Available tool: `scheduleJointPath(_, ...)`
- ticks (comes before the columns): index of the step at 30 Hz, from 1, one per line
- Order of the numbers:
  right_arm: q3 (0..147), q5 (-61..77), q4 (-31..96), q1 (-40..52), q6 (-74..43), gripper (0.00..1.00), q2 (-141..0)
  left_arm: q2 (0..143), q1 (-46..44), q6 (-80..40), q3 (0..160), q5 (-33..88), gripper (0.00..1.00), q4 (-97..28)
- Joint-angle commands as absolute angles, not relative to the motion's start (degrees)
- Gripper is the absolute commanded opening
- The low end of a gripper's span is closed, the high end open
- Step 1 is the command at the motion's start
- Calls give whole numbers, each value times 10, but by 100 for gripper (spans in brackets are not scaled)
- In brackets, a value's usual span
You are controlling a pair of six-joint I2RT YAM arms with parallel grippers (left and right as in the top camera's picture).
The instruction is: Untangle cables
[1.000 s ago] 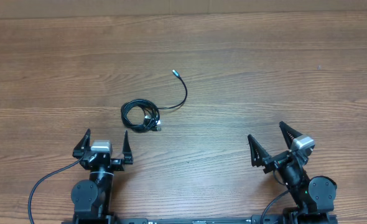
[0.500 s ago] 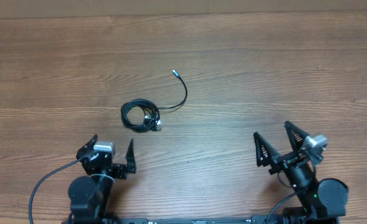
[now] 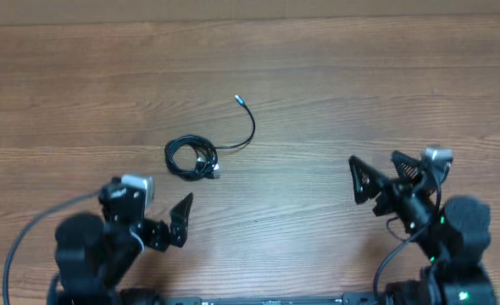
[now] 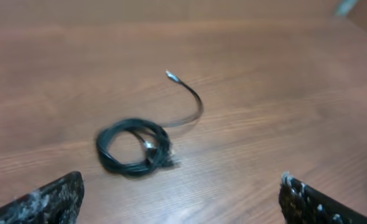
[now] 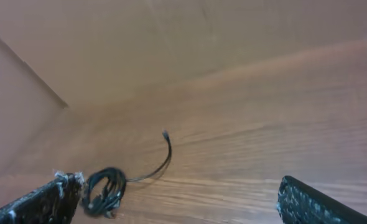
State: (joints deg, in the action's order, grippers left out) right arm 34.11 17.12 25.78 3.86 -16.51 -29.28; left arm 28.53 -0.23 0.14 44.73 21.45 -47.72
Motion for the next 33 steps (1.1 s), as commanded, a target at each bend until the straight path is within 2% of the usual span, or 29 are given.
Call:
scheduleJointPath(1,427,167,319,41,-167,100,-358,361,0,-4,502,276,100,-505)
scheduleJointPath(8,569,225,460,41,-167,100,-509,500,0,-4,552,354,100,-557)
scheduleJointPath(15,583,400,451,41,-168,100,-607,594,0,-23,552,408,100,-557)
scheduleJointPath(22,583,422,452,41,-168,100,-680,661,0,-86,552,406,100,-563)
scheduleJointPath(26,582,434,451,41,-168,81,-716,687,0,-86,552,405,99,-558)
scheduleJointPath(28,582,447,451,41,-168,76,-729,696,0,-86,552,405,91,-556)
scheduleJointPath(31,582,452,451,41,-168,73,-746,707,0,-86,552,405,68,-555)
scheduleJointPath(33,582,452,451,41,-168,73,-752,712,0,-86,552,405,58,-555)
